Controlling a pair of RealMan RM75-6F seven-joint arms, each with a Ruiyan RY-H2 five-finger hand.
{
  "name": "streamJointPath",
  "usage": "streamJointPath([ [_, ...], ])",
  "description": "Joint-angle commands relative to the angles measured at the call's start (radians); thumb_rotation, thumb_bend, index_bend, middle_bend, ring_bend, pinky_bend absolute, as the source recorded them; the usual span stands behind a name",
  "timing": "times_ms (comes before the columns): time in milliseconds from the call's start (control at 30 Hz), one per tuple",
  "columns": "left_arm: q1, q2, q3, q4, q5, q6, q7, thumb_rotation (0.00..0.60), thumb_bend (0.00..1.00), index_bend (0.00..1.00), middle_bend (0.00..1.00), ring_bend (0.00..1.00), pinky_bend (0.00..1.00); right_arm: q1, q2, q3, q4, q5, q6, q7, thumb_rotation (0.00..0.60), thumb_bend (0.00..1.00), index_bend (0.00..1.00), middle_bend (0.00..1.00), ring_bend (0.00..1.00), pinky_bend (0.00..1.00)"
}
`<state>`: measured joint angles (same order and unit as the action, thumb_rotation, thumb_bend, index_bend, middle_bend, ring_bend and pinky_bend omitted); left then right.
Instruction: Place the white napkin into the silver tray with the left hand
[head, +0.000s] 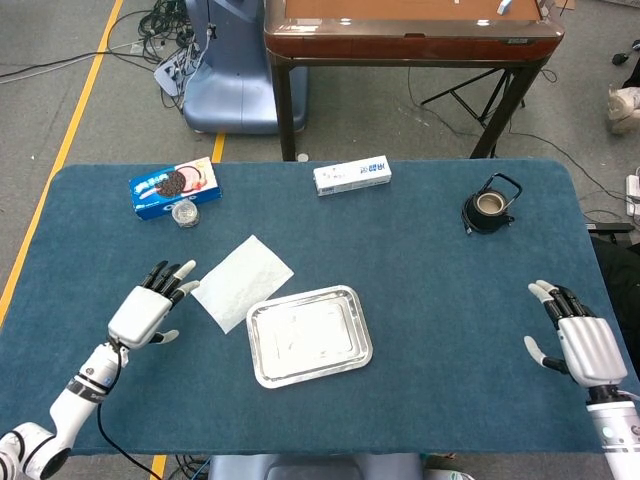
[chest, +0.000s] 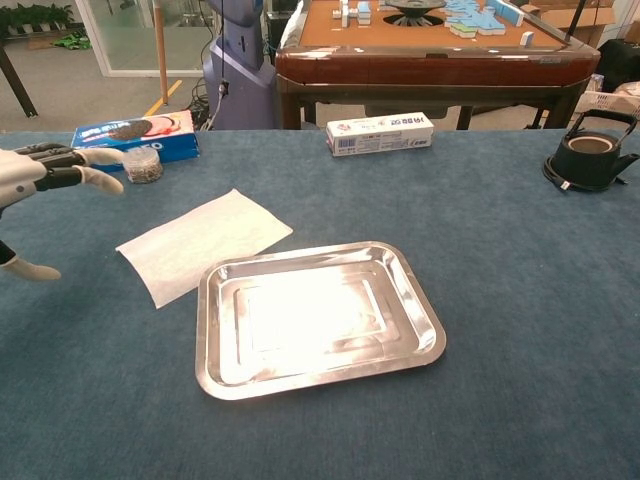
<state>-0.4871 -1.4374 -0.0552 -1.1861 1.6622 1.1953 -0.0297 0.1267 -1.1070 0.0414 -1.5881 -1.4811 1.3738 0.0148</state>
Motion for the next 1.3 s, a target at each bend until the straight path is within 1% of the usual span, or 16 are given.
streamJointPath([
  [33,-0.023,-0.024,0.005,0.030,0.001,-0.015,-0.019,0.600,0.06,0.21,0.00,0.00,0.00,0.001,0.002,0.001,0.001,0.003,-0.002,0.003,0.600,0.34,0.13,0.15,0.11,0.31],
  [133,-0.037,-0.031,0.008,0.031,-0.010,-0.036,-0.024,0.600,0.07,0.22,0.00,0.00,0.00,0.000,0.015,0.000,-0.014,0.004,-0.003,-0.004,0.600,0.34,0.15,0.15,0.11,0.31],
  [400,-0.067,-0.052,0.017,0.017,-0.049,-0.104,0.001,0.600,0.07,0.24,0.00,0.00,0.00,-0.021,0.060,0.002,-0.096,0.003,0.038,-0.051,0.600,0.34,0.22,0.15,0.11,0.31],
  [800,-0.106,-0.111,-0.007,0.058,-0.103,-0.135,-0.010,0.600,0.07,0.29,0.00,0.00,0.00,-0.020,0.071,0.005,-0.099,0.011,0.028,-0.026,0.600,0.34,0.23,0.16,0.11,0.31],
  [933,-0.109,-0.127,-0.008,0.080,-0.121,-0.143,-0.016,0.600,0.07,0.31,0.00,0.00,0.00,-0.020,0.072,0.006,-0.097,0.010,0.028,-0.022,0.600,0.34,0.23,0.16,0.11,0.31],
  [1300,-0.107,-0.176,-0.007,0.136,-0.132,-0.112,-0.057,0.600,0.07,0.33,0.00,0.00,0.00,-0.019,0.071,0.005,-0.097,0.003,0.027,-0.012,0.600,0.34,0.22,0.16,0.11,0.31],
])
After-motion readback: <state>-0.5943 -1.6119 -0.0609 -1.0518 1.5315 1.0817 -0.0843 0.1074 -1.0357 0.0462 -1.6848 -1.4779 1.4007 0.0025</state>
